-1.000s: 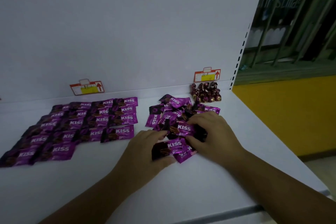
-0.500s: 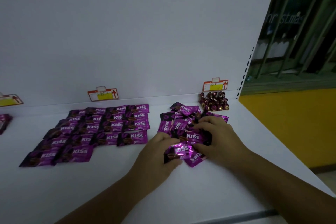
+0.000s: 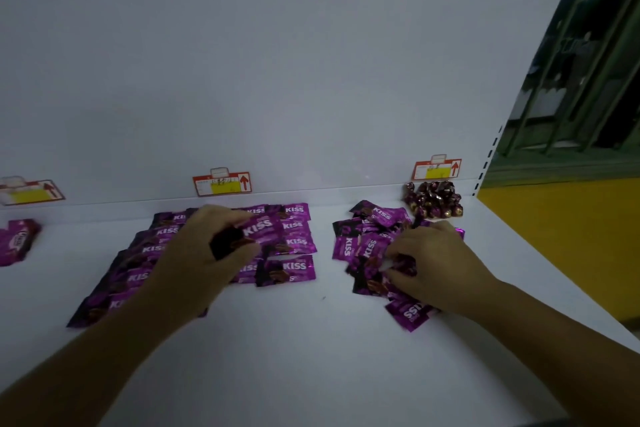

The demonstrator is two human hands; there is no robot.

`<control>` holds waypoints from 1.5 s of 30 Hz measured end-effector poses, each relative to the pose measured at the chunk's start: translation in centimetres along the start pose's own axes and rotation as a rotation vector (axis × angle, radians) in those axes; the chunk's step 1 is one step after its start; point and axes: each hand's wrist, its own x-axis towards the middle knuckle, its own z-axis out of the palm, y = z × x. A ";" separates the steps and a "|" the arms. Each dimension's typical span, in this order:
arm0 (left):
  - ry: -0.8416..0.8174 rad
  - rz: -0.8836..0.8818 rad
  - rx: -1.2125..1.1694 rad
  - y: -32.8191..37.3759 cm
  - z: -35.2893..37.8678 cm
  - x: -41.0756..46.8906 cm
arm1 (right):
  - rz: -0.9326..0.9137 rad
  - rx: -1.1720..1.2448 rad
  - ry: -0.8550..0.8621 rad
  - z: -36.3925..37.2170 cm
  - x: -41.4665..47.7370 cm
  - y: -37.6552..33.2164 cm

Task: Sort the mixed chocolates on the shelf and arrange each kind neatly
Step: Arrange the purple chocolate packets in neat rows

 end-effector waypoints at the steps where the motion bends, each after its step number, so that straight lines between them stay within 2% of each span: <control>1: 0.001 -0.018 0.010 -0.6 -0.3 -0.1 | 0.002 -0.001 -0.015 0.1 0.1 -0.2; 4: -0.079 -0.002 0.041 -1.6 -0.2 -0.5 | 0.022 0.032 -0.075 -0.1 0.1 -0.5; 9: -0.291 0.155 -0.014 0.1 1.3 -0.9 | 0.040 -0.025 -0.241 -0.7 -0.2 -1.2; 14: -0.383 0.232 -0.076 2.0 3.1 -0.5 | 0.089 0.022 -0.238 -0.7 -0.2 -1.7; 18: -0.339 0.204 -0.107 1.5 1.9 0.2 | 0.083 0.084 -0.171 -0.7 -0.1 -2.0; 21: -0.209 0.126 -0.076 -0.6 -0.9 1.0 | 0.047 0.212 -0.156 -0.1 0.3 -3.3; 27: -0.033 -0.048 -0.018 -5.9 -4.0 1.0 | -0.206 0.297 -0.141 2.8 2.9 -8.9; 33: -0.050 -0.046 -0.073 -7.3 -4.0 0.4 | -0.339 0.278 -0.069 5.1 5.3 -13.2; 41: -0.080 0.005 -0.073 -7.7 -5.1 0.1 | -0.320 0.217 -0.025 7.0 6.3 -14.5; 45: -0.131 0.027 -0.103 -7.4 -4.7 -0.2 | -0.228 0.306 0.144 6.2 6.1 -14.3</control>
